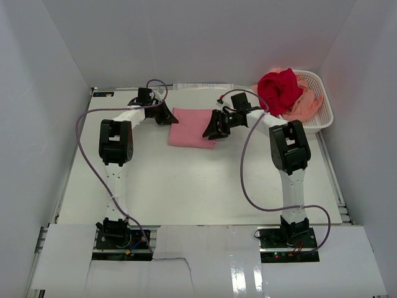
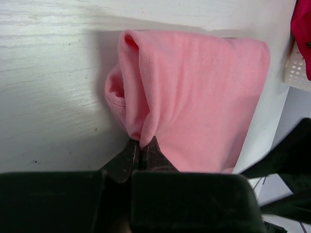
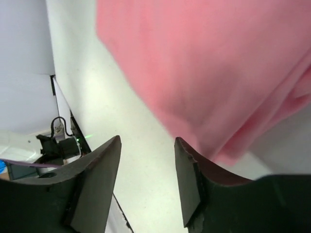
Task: Fold and stack the t-shirts
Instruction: Put the neatly folded tshirt into the corner of the board with the left arm
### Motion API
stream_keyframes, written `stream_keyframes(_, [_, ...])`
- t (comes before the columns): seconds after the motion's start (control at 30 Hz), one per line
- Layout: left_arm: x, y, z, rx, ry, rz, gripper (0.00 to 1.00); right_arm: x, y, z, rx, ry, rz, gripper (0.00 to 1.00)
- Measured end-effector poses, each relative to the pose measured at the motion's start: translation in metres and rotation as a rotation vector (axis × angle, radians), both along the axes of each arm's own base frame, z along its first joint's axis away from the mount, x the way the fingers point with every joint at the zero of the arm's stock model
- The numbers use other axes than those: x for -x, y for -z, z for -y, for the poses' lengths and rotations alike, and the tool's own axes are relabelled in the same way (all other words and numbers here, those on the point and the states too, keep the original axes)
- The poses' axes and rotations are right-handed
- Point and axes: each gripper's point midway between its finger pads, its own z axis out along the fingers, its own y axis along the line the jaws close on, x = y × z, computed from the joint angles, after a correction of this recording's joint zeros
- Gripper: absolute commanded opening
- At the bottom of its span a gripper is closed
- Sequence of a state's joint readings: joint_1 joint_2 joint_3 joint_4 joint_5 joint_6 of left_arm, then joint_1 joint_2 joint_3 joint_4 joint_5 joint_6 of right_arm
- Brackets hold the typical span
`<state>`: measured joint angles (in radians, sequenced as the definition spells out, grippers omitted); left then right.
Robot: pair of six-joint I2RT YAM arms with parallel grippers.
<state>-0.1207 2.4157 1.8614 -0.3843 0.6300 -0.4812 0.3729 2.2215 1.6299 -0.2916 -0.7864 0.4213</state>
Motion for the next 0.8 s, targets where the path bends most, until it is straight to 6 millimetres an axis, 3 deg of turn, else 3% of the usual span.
stream_keyframes(0.07, [0.001,0.000,0.001,0.007,0.004,-0.005,0.00,0.005,-0.026,0.001,-0.032,-0.001,0.060,0.57])
stream_keyframes(0.3, [-0.004,-0.002,-0.017,-0.045,0.003,-0.015,0.00,0.015,-0.150,0.005,-0.157,-0.010,0.374,0.57])
stream_keyframes(0.37, [-0.011,-0.003,-0.031,-0.087,-0.004,-0.003,0.00,0.023,-0.169,0.008,-0.178,-0.016,0.422,0.57])
stream_keyframes(0.47, [-0.025,-0.003,-0.064,-0.155,-0.037,0.021,0.00,0.038,-0.170,0.013,-0.181,-0.021,0.419,0.57])
stream_keyframes(0.7, [-0.050,-0.005,-0.175,-0.389,-0.196,0.079,0.00,0.071,-0.121,0.026,-0.128,-0.024,0.276,0.57])
stream_keyframes(0.8, [-0.064,-0.007,-0.217,-0.513,-0.256,0.116,0.00,0.083,-0.117,0.030,-0.115,-0.025,0.247,0.57])
